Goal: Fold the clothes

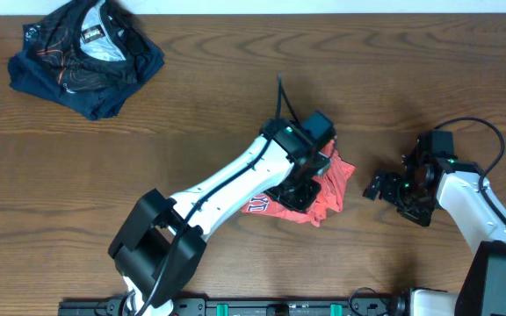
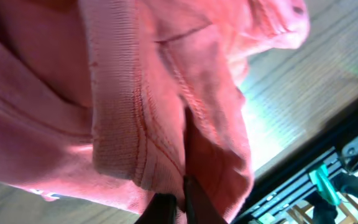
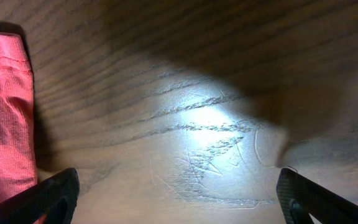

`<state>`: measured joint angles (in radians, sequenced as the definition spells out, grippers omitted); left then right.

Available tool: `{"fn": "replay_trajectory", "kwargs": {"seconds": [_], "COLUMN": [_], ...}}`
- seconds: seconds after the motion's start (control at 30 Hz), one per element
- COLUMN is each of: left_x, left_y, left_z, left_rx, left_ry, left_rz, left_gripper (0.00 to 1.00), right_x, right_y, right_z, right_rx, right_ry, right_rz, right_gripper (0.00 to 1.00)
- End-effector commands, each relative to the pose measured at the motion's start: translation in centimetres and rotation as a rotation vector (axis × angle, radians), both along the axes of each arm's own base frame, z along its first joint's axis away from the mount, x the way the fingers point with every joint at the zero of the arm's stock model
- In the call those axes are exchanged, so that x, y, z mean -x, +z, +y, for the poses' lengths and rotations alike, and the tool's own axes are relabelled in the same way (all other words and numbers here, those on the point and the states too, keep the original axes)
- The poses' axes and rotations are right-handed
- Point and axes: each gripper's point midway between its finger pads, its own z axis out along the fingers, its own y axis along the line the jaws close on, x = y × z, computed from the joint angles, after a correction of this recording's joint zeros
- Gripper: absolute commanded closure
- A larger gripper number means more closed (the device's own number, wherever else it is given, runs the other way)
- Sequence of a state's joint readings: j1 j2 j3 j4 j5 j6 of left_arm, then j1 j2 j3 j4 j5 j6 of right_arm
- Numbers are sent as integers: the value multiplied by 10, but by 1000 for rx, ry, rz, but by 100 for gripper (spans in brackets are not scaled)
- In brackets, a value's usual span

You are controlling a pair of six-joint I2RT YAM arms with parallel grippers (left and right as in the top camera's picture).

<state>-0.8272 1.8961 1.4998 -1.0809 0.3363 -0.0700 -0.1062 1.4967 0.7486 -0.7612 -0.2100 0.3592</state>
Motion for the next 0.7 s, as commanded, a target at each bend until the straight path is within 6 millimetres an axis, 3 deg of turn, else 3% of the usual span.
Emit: {"fn": "replay_trajectory", "kwargs": {"seconds": [0.0, 0.37, 0.43, 0.6, 0.63, 0.67], "left_x": [14, 55, 62, 65, 64, 63], "left_y": [9, 10, 12, 24, 29, 33], "left_z": [-9, -27, -30, -35, -36, -37], "left_rx": [44, 50, 53, 84, 94, 106], "left_ry": [-32, -172, -192, -211, -212, -213], "left_rz": [28, 56, 54, 27, 15, 5], "left_gripper": [94, 91, 78, 59, 51, 36], "right_x": [1, 1, 0, -1, -1, -1], "right_y": [0, 0, 0, 0, 0, 0], "right_z": [3, 3, 3, 3, 3, 3], "right_rx": [-5, -5, -5, -6, -6, -6], "right_ry": [-2, -12, -13, -20, -20, -20], "right_rz": [1, 2, -3, -4, -4, -4], "right_gripper": [1, 1, 1, 1, 1, 1]}}
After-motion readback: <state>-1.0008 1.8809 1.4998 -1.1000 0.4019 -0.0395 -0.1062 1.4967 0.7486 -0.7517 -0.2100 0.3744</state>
